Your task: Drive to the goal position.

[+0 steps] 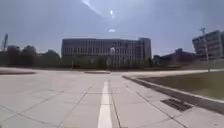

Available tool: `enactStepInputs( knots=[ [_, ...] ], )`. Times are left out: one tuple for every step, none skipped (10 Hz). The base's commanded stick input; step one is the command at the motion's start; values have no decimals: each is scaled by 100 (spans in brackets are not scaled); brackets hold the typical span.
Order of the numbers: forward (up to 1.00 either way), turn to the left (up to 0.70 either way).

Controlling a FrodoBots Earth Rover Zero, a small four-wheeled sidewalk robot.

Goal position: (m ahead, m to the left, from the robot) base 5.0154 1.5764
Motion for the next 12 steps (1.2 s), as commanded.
enactStepInputs(
  knots=[
    [70, 0],
    [70, 0],
    [70, 0],
    [70, 0],
    [70, 0],
    [70, 0],
    [70, 0],
    [70, 0],
    [70, 0],
    [70, 0],
    [70, 0],
    [70, 0]
  ],
)
